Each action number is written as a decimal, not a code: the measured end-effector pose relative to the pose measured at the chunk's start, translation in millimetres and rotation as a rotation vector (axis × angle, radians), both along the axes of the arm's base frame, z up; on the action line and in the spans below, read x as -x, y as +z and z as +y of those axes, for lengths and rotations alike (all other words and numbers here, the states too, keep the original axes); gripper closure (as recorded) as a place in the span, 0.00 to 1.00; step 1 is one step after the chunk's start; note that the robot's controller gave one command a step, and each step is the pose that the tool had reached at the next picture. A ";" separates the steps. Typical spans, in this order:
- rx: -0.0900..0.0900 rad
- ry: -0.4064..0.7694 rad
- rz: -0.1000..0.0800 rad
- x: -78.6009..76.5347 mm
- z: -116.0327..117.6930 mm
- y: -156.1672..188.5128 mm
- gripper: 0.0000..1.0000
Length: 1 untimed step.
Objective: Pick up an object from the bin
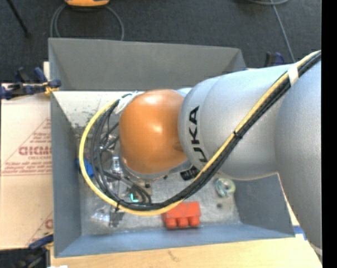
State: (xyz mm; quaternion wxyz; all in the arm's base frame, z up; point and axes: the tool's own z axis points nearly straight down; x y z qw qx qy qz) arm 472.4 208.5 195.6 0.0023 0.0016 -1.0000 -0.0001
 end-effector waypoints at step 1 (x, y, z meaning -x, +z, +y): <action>-0.009 0.334 -0.034 -16.4 -3.4 -79.0 0.00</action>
Offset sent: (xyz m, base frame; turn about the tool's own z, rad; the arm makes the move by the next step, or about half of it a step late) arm 0.0121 -0.0081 -0.1256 -0.4312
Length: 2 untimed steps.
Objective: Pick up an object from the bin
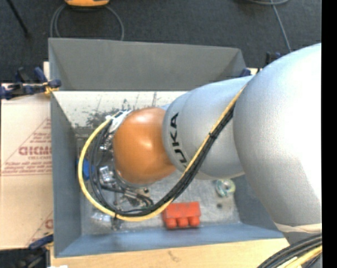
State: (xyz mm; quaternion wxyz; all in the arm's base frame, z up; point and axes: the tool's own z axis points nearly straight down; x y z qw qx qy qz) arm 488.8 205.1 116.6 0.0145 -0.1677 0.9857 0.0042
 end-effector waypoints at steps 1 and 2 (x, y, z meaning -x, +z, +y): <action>0.021 0.485 0.020 9.3 -80.6 27.5 0.00; 0.021 0.604 0.017 -3.4 -132.4 26.4 0.00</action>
Offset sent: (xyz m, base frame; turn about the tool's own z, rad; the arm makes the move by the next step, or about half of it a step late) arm -0.0109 -0.0775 0.0269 -0.4910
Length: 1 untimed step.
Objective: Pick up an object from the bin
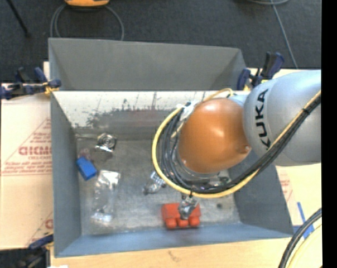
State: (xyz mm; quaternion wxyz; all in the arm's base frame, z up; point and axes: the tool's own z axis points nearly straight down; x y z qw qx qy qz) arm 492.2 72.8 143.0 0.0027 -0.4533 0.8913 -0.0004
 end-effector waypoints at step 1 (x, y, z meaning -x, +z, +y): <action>0.002 0.356 0.000 14.9 -36.1 -63.3 0.00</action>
Offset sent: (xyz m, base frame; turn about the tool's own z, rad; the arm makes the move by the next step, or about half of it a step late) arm -0.0175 -0.0388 -0.0681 -0.3558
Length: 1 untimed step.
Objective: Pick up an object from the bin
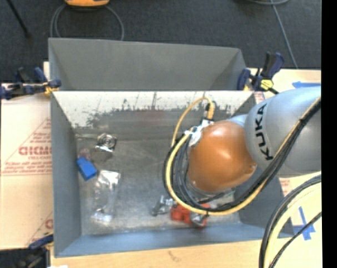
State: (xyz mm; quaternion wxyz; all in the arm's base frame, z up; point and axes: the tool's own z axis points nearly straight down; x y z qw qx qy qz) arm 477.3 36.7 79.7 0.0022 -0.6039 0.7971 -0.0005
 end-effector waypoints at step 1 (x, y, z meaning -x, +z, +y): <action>0.019 -0.009 0.012 0.5 -7.2 1.7 1.00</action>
Offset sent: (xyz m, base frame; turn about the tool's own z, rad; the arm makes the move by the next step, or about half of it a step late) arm 0.0000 0.0000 0.0000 0.0000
